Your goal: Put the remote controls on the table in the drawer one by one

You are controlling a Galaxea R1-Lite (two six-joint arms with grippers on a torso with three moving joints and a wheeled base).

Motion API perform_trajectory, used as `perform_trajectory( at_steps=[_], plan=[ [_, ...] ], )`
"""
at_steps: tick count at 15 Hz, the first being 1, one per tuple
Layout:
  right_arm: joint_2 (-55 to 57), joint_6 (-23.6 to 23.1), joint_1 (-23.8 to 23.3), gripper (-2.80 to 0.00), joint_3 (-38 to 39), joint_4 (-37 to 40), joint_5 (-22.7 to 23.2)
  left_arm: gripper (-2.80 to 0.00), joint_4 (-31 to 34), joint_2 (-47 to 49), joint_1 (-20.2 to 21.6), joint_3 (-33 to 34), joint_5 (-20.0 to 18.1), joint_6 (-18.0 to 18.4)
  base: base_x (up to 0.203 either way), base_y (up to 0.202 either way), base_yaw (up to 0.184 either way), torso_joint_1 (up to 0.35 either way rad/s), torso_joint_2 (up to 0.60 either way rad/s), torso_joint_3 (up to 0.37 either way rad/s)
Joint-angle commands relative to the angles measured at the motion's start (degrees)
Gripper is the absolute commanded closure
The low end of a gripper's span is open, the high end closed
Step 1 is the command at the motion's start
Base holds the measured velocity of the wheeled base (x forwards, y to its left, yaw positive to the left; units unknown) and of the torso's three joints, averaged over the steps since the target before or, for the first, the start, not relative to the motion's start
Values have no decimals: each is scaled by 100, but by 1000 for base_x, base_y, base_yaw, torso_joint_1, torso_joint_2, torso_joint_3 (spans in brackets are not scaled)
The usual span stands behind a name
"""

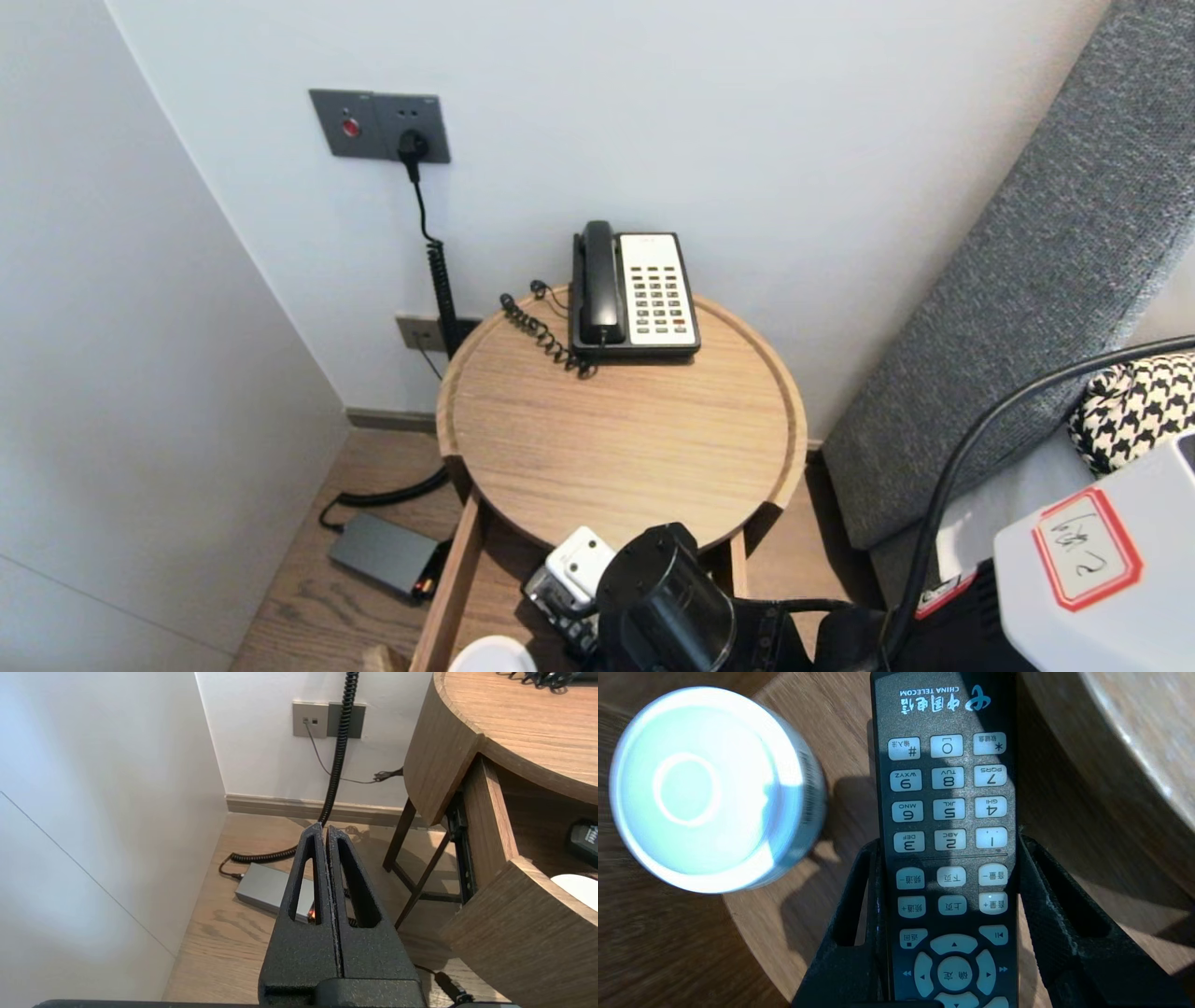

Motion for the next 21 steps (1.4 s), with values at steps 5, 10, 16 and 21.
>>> perform_trajectory(
  at_steps=[5,10,16,21],
  plan=[
    [-20,3,56,0,282,-178,-46,0,-3,-9,4,64,2,1,0,0,0,0,0,0],
    [1,3,-4,0,508,-412,-67,0,-3,-9,-2,53,2,1,0,0,0,0,0,0],
    [54,1,-116,0,623,-428,-76,0,-3,-9,-3,53,2,1,0,0,0,0,0,0],
    [153,5,-119,0,579,-425,-382,0,-3,-9,4,53,2,1,0,0,0,0,0,0]
  ],
)
